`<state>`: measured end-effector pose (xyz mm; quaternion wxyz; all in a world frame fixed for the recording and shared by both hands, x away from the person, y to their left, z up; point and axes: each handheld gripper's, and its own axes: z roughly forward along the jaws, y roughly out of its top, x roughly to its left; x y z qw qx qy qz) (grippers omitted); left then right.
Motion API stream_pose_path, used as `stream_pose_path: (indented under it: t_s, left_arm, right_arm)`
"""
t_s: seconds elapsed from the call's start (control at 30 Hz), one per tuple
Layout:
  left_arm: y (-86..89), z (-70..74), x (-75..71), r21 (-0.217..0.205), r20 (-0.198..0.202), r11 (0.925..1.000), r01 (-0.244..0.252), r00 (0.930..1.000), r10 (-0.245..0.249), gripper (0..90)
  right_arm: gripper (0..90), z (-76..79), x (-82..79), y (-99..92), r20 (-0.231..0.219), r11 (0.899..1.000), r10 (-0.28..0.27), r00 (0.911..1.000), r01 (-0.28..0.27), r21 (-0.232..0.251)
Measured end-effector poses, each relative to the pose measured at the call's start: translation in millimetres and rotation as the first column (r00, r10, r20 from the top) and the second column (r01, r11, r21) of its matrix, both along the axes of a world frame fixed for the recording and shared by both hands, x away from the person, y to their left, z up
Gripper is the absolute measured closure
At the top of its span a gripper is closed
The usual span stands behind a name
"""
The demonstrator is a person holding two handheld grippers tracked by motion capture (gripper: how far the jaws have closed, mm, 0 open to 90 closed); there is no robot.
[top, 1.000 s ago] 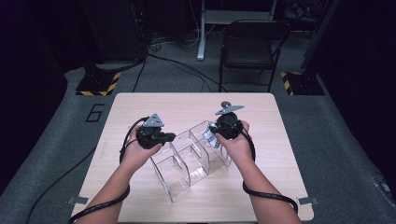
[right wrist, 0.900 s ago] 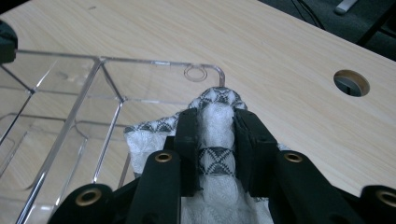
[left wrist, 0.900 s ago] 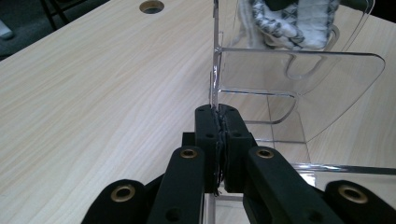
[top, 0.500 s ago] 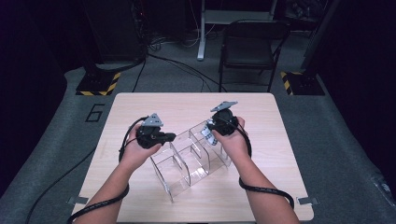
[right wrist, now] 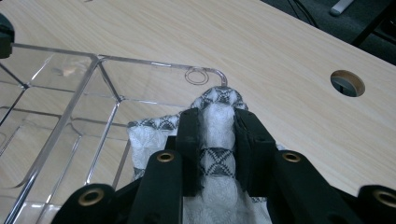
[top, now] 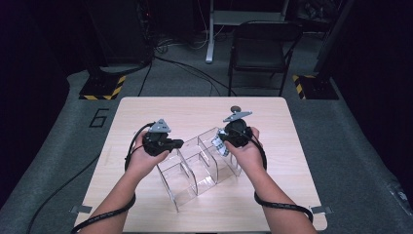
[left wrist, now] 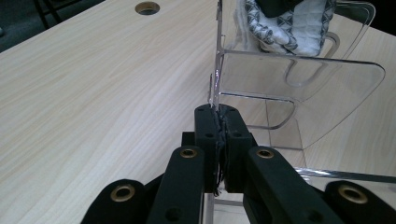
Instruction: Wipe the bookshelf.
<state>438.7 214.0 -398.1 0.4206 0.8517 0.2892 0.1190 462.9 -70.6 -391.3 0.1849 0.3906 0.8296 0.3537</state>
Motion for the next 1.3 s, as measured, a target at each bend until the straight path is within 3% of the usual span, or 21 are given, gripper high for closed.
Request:
stream_pose_path:
  t_s: [0.1,0.13,0.27,0.37,0.63,0.8,0.97,1.13,1.23,1.3]
  left_arm:
    - [0.0,-0.6,-0.1,-0.003,0.006,1.0000,0.007,1.0000,-0.007,87.9]
    - [1.2,-0.6,0.6,-0.014,-0.012,0.9996,0.026,0.9996,-0.026,88.0]
    - [-0.8,-1.3,0.5,-0.015,-0.002,0.9998,0.012,0.9999,-0.012,88.1]
    - [0.1,0.3,1.5,-0.001,-0.015,0.9999,0.012,0.9998,-0.012,88.0]
    - [-2.5,-0.2,0.2,0.003,0.002,0.9999,-0.015,0.9999,0.015,87.8]
    - [-3.9,0.8,1.2,0.021,0.000,0.9997,-0.009,1.0000,0.009,87.8]
    - [-2.3,0.8,2.9,0.007,-0.027,1.0000,-0.003,0.9996,0.004,87.8]
    - [-1.8,0.0,4.1,0.000,-0.028,0.9999,-0.014,0.9995,0.014,87.7]
    - [-2.8,-0.1,3.5,0.002,-0.024,0.9996,-0.029,0.9993,0.029,87.9]
    - [-3.7,-0.4,2.5,0.005,-0.016,0.9994,-0.033,0.9993,0.033,87.9]
  right_arm:
    - [72.7,0.4,4.7,0.8,-0.018,1.000,-0.012,0.9998,0.012,0.023]
    - [72.7,0.6,7.8,2.4,-0.018,1.000,-0.016,0.9997,0.016,0.018]
    - [72.7,2.6,20.8,11.4,-0.039,1.000,-0.019,0.9991,0.019,-0.006]
    - [72.6,2.3,26.3,16.8,-0.024,0.999,-0.031,0.9992,0.031,-0.014]
    - [71.9,2.8,19.9,11.1,-0.018,1.000,-0.005,0.9998,0.004,-0.027]
    - [71.9,2.5,1.6,-4.7,-0.017,1.000,0.015,0.9997,-0.016,-0.013]
    - [72.1,3.1,7.4,-1.7,-0.037,1.000,0.008,0.9993,-0.008,-0.010]
    - [72.6,-1.3,24.0,10.7,-0.036,1.000,-0.029,0.9989,0.030,0.008]
    - [72.5,-1.5,25.6,12.8,-0.041,0.999,-0.035,0.9986,0.035,0.009]
    - [72.3,-0.6,21.9,11.9,-0.027,1.000,-0.021,0.9994,0.021,-0.019]
